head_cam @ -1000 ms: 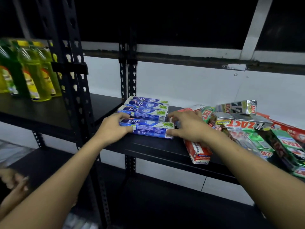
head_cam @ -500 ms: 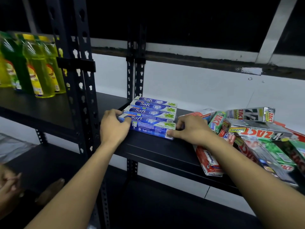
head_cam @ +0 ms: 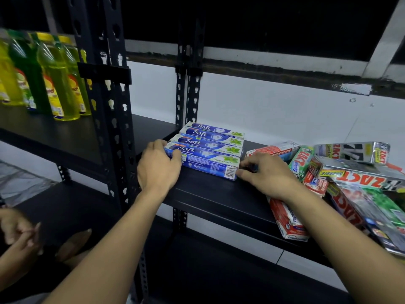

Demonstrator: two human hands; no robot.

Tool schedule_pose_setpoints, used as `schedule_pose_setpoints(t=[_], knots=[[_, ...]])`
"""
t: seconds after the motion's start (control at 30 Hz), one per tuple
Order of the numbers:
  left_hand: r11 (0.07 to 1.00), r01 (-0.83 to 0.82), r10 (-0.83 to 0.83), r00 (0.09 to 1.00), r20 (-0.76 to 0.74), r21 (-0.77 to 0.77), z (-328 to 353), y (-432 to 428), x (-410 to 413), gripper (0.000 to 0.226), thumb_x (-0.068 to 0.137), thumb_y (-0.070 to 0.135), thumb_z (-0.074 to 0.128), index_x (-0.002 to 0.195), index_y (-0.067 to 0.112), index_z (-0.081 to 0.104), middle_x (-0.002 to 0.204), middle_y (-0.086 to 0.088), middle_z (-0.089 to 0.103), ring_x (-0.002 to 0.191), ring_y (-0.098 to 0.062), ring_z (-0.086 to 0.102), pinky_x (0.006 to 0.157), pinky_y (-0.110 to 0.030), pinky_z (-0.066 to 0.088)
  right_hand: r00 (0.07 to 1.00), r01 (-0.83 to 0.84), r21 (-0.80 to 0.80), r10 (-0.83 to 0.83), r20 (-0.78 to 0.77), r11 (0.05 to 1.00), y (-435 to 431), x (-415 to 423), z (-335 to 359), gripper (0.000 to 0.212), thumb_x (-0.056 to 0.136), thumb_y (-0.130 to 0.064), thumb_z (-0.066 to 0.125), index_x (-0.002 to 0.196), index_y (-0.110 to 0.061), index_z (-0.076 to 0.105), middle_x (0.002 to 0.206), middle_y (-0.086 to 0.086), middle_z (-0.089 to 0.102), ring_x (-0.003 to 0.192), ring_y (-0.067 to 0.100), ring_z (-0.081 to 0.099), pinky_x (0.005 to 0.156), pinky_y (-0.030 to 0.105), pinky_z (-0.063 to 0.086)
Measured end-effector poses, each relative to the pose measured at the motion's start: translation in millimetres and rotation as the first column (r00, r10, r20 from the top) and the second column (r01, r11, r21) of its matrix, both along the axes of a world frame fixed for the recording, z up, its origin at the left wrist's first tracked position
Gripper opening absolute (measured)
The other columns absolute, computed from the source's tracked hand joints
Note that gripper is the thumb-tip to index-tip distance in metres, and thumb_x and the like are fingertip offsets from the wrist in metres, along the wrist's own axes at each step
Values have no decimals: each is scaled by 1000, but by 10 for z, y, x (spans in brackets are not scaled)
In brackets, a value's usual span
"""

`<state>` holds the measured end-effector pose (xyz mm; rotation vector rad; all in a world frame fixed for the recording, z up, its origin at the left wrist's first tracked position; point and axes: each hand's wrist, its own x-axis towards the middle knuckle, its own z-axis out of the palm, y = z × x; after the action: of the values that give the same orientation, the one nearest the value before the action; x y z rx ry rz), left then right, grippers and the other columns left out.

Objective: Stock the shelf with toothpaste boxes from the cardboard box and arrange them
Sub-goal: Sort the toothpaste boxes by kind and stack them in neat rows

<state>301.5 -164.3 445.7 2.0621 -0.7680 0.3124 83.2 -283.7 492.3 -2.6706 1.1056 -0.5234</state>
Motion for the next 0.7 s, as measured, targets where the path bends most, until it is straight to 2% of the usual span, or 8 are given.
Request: schedule_pose_setpoints(t=[0.23, 0.43, 0.7], knots=[[1000, -3, 2, 1000, 7, 9, 9, 9, -16, 39, 92, 39, 51, 122, 15, 59, 122, -8, 60, 109, -31, 57, 86, -39, 46, 1000, 5, 16, -5, 1, 1000, 49, -14, 21, 26, 87, -50, 64, 107, -34, 68, 105, -9, 63, 102, 16, 58, 95, 42, 46], [1000, -4, 4, 1000, 11, 5, 12, 15, -24, 40, 92, 40, 50, 122, 15, 58, 121, -6, 60, 108, -29, 57, 84, -38, 46, 994, 23, 92, -33, 106, 996, 56, -27, 5, 26, 82, -45, 71, 96, -32, 54, 102, -10, 65, 97, 16, 61, 99, 45, 43], [1000, 4, -4, 1000, 13, 15, 1, 26, -12, 40, 92, 40, 51, 124, 17, 58, 122, -5, 61, 109, -27, 58, 85, -37, 45, 994, -12, 107, 1, 107, 994, 77, -37, -2, 21, 83, -43, 71, 94, -33, 56, 96, -20, 68, 100, 10, 61, 101, 47, 41]])
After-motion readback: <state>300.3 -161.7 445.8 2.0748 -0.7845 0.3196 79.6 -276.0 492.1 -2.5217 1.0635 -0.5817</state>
